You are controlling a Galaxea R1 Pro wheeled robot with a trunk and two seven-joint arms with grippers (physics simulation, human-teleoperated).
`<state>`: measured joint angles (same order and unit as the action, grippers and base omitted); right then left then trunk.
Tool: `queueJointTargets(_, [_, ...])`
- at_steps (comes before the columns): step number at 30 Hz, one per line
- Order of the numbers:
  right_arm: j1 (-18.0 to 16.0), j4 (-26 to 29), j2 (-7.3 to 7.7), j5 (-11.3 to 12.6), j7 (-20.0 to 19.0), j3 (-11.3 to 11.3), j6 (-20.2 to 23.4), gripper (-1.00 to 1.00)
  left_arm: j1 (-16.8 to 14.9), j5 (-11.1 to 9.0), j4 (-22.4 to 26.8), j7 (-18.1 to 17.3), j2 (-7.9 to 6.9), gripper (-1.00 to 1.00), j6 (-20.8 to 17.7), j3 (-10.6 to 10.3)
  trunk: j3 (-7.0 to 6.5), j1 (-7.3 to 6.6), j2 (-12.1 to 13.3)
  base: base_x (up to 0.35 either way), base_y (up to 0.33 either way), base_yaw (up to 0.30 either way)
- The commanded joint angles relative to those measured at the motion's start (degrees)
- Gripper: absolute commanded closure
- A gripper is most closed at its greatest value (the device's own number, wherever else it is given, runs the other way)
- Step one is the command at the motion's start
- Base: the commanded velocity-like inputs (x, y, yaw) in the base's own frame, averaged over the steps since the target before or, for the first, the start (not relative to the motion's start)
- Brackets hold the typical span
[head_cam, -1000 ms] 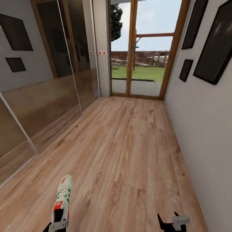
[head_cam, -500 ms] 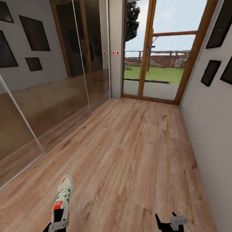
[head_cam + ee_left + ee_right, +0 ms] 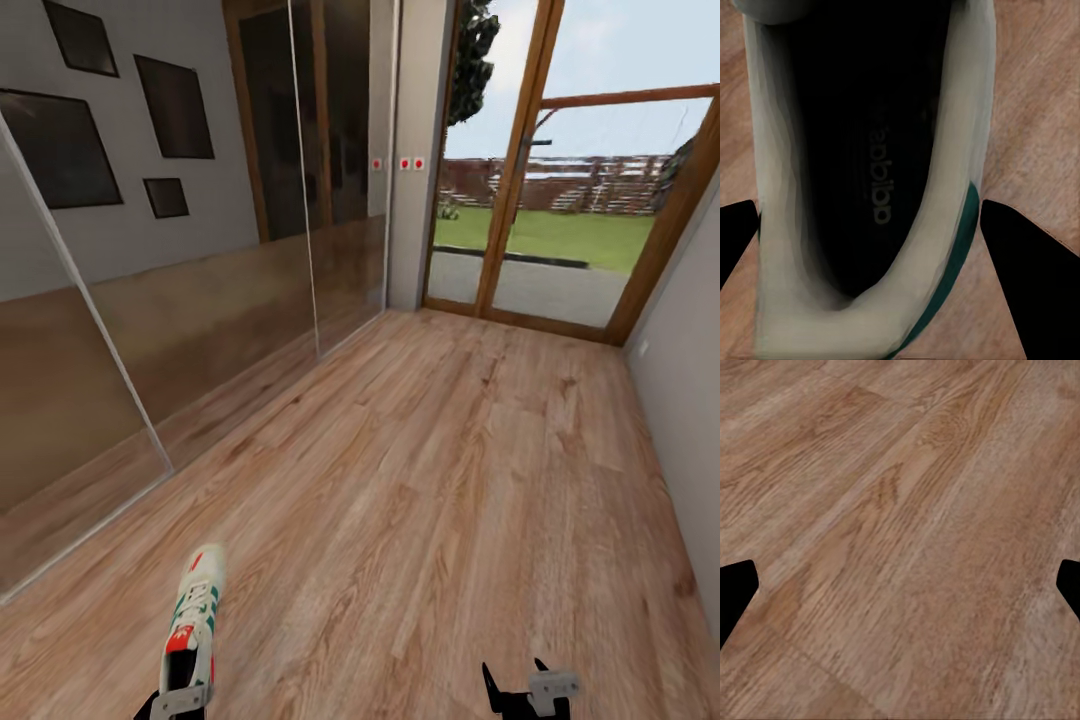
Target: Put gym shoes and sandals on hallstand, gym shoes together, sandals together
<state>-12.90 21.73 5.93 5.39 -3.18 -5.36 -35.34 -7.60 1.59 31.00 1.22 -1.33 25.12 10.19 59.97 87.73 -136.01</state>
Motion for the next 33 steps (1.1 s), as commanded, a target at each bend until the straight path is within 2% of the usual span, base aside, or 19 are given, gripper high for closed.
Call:
queueJointTargets(1, [-0.02,-0.05,0.05,0.58,-0.27,-0.27,-0.2,-1.0,-0.04,0.14,-0.28,0.09,0.01,1.0,0.19,0.07,0.05,0.0,-0.02,0.058,0.0,0.277])
queueJointTargets(7, [-0.02,-0.04,0.05,0.58,-0.25,-0.27,-0.23,-1.0,-0.04,0.08,-1.3,0.11,0.01,1.0,0.42,0.1,0.0,0.0,-0.02,0.014,0.0,0.277])
queueJointTargets(8, [-0.02,-0.03,0.05,0.58,-0.25,-0.27,-0.25,-1.0,-0.04,-0.2,-1.43,0.16,0.01,1.0,2.12,0.38,-0.03,0.0,-0.02,0.002,0.0,0.275])
queueJointTargets(11, [-0.02,-0.05,0.05,0.58,-0.25,-0.27,-0.25,-1.0,-0.04,-1.08,-1.95,0.17,0.01,1.0,3.65,1.34,-0.13,0.0,-0.02,0.001,0.0,0.272])
queueJointTargets(18, [-0.02,-0.03,0.05,0.69,-0.25,-0.21,-0.22,-1.0,-0.04,-2.64,-3.32,-0.06,-0.01,1.0,4.62,2.92,-0.45,0.0,-0.02,0.0,0.0,0.26])
queueJointTargets(28, [-0.02,-0.03,0.05,0.76,-0.25,-0.18,-0.25,-1.0,-0.04,-2.57,-3.48,-0.58,-0.07,1.0,4.67,2.98,-0.93,0.0,-0.02,0.001,0.0,0.251])
queueJointTargets(33, [-0.02,-0.03,0.05,0.76,-0.25,-0.18,-0.25,-1.0,-0.04,-2.56,-3.49,-0.55,-0.08,1.0,4.67,3.0,-1.18,0.0,-0.02,0.184,-0.109,0.25])
